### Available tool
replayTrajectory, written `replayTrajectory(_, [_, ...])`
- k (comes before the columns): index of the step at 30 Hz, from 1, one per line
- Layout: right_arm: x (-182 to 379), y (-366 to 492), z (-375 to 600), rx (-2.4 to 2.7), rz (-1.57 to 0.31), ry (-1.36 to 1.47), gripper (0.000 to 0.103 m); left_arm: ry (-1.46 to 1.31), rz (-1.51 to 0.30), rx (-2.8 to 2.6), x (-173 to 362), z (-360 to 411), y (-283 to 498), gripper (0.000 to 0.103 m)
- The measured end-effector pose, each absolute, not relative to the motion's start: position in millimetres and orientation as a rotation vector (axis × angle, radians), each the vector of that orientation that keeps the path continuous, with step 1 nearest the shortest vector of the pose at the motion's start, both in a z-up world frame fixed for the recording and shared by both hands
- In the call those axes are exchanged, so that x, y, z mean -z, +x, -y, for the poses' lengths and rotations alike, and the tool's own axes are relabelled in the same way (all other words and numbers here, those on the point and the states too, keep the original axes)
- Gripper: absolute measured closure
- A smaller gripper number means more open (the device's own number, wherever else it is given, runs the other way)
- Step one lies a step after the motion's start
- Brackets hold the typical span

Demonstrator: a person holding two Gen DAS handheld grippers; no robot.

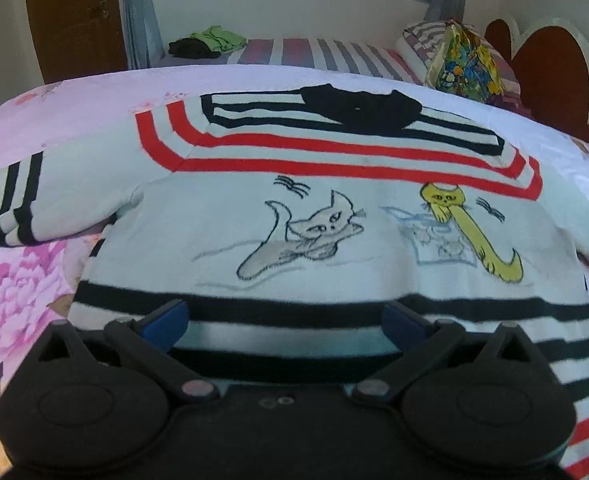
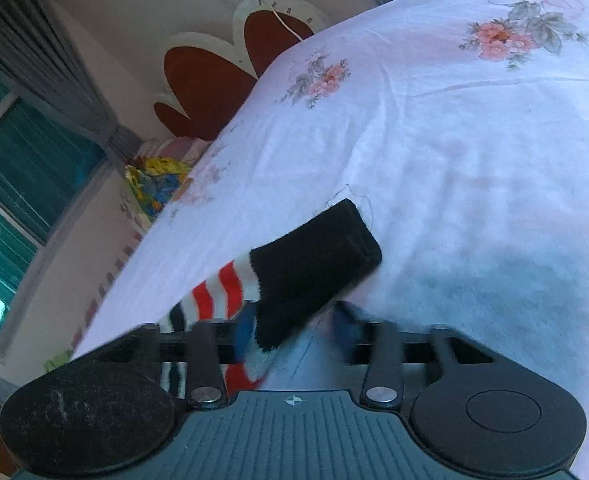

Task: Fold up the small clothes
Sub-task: 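Grasp the black sleeve cuff with the right gripper and lift it, then carry the sleeve across the sweater body with the right gripper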

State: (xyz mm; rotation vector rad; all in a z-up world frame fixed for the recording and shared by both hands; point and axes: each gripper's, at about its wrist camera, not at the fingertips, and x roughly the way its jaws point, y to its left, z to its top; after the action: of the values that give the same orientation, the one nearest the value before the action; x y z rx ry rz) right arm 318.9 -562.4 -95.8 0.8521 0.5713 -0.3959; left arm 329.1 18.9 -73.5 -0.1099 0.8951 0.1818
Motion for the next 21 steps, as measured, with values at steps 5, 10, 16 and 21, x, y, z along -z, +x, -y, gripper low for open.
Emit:
replayTrajectory(5, [89.7,336.0,548.0,0.394,-0.574,0.715,0.098,-0.054,-0.909,-0.199,74.6,-31.7,331.3,0.001])
replayTrajectory(10, [57.4,359.7,482.0,0.268,-0.554,0.455,0.098,-0.103,-0.918,-0.174,76.7,-72.1,328.9,0.002])
replayTrajectory(16, [35.7,384.1,336.8,-0.062,-0.584,0.334,0.098,-0.155,-0.909,-0.152,67.9,-113.4,340.2,0.004])
replayTrajectory(21, [53.5,398.9,210.5,-0.268,-0.644,0.238,0.098,-0.169,-0.9,-0.133,56.6,-135.8,342.9,0.004])
